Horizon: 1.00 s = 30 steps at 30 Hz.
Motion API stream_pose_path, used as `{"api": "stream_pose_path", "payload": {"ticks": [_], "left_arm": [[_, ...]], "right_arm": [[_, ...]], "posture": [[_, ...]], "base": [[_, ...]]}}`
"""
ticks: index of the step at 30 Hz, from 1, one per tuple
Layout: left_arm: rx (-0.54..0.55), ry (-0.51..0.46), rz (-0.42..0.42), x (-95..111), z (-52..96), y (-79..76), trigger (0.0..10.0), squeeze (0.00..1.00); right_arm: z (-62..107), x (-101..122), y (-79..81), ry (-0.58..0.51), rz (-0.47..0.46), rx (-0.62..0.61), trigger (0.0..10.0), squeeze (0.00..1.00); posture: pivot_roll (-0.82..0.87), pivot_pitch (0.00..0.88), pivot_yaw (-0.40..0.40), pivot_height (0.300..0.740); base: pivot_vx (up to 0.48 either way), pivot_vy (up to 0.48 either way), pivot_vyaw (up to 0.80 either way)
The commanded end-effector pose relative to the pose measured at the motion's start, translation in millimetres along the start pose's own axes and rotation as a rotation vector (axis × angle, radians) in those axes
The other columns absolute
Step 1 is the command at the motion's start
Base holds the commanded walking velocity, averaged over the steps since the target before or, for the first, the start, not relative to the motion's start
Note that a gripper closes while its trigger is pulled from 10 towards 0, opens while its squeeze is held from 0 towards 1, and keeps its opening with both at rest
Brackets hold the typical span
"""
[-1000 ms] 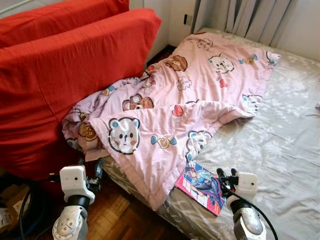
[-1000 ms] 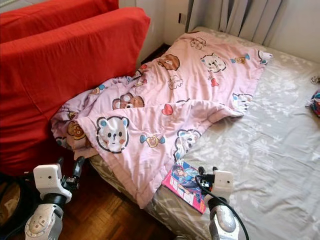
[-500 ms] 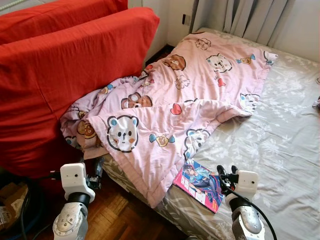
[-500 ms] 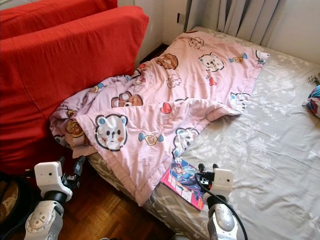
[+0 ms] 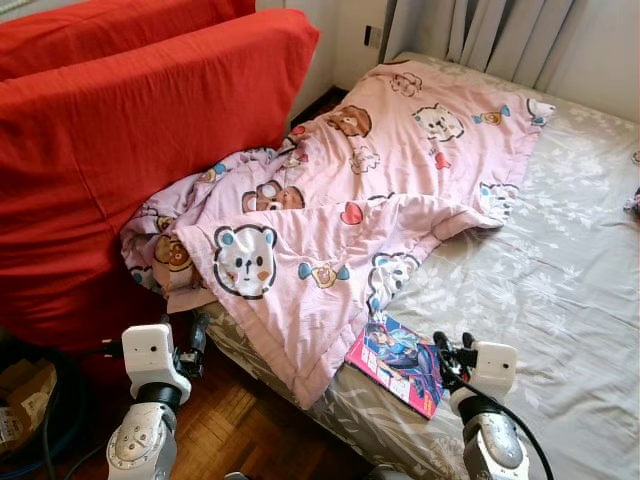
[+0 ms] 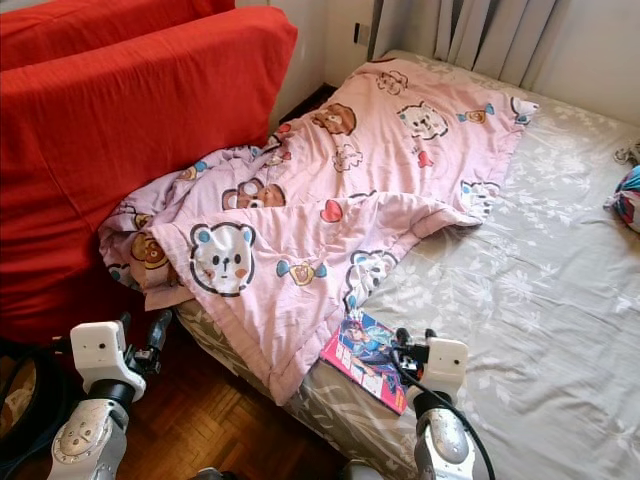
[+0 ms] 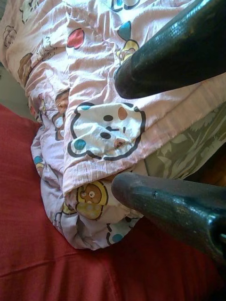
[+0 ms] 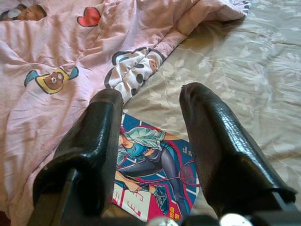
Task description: Clean up the room
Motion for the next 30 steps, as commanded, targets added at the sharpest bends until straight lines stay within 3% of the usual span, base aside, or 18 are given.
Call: {"api": "stream_pose_path", "payload": {"ticks": [1,30], "left_arm": [[0.013,0.016,0.011,-2.0,2.7,1.4,10.0,0.00],[0.010,0.022,0.012,-2.6,2.7,-0.5,10.0,0.00]], "right_arm": [[3.0,-5.5,-1.9,0.022,-0.003,-0.005,10.0,0.00],[1.6,-5.3,2.3,0.022,-0.024,0.007,10.0,0.00]], "posture": [[-0.01,0.199,-0.046,0.663],[-0.01,0.201,-0.044,0.653]], "base": [[0.000,0.000,0.00],[0.000,0.000,0.00]]}}
Point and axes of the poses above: a point about 5 cm out from each wrist's last joint towards the gripper, its own z axis pointing back from the gripper into the wrist, its own x axis along the axis of the wrist's last joint, y = z × x, the point moved 2 cm from there along -z, pointing out of the wrist towards the gripper, and after that the axes turned 2 degrees about z, right-handed, at the moved point
